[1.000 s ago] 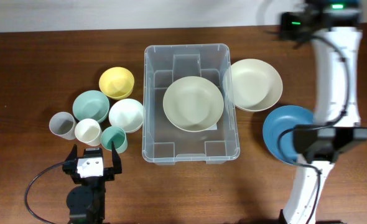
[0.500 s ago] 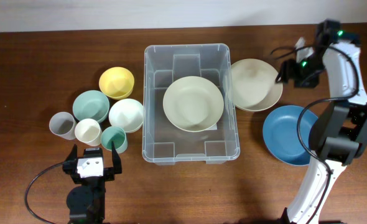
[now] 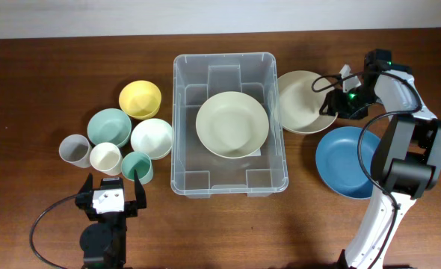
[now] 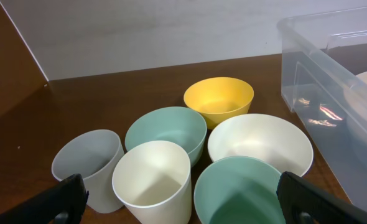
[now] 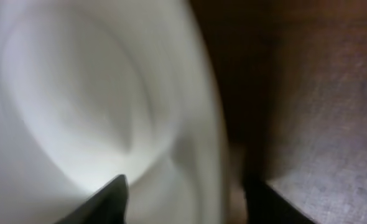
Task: Pack container
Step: 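Release and move the right gripper to the other cream bowl's rim, then lift the second cream bowl and stack it into the bin bowl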
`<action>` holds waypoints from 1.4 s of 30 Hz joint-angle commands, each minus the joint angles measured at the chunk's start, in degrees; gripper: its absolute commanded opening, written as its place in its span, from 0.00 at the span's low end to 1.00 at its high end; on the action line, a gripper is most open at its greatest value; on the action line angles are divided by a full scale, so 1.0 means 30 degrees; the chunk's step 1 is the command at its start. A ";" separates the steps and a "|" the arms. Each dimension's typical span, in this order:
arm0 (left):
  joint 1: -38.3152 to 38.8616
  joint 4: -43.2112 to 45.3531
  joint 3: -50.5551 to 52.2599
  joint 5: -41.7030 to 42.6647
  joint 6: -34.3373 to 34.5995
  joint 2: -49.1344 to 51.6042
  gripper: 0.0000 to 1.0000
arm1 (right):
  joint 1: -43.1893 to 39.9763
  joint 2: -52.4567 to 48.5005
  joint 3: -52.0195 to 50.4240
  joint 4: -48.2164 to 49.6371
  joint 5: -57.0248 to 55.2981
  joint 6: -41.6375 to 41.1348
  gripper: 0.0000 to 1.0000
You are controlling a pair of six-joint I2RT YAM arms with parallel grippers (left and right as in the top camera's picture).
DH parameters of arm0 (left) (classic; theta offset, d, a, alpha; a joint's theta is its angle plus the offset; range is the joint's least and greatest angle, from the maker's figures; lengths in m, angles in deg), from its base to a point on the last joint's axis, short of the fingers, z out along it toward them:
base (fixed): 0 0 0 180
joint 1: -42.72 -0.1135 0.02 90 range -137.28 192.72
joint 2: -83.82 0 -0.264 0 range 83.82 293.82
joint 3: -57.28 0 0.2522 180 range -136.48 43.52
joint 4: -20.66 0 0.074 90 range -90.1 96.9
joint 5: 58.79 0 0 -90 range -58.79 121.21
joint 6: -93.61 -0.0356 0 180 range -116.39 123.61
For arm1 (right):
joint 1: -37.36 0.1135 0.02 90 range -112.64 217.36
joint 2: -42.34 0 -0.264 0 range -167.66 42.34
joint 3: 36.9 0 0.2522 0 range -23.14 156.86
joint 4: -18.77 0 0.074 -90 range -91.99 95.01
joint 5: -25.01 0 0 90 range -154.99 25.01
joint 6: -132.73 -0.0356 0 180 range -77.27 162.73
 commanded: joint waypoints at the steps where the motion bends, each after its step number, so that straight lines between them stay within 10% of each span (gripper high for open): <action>1: 0.0022 0.0044 0.0146 0.0204 -0.0240 -0.0073 0.99 | 0.0073 -0.0131 -0.0634 0.0270 0.0248 -0.0051 0.43; 7: 0.0022 0.0044 0.0146 0.0204 -0.0240 -0.0073 0.99 | 0.0058 -0.0131 -0.0627 0.1319 0.0255 -0.1639 0.04; 16: 0.0022 0.0044 0.0146 0.0211 -0.0240 -0.0073 1.00 | -0.1107 -0.0051 0.2375 0.1858 0.1158 -0.2965 0.04; 26: 0.0022 0.0044 0.0146 0.0204 -0.0240 -0.0073 0.99 | -0.2055 -0.0044 1.4047 -0.2346 0.1880 -0.2878 0.04; 42: 0.0022 0.0044 0.0146 0.0211 -0.0240 -0.0073 0.99 | 0.7919 -0.0058 1.7500 -1.0805 -0.4925 -0.0350 0.04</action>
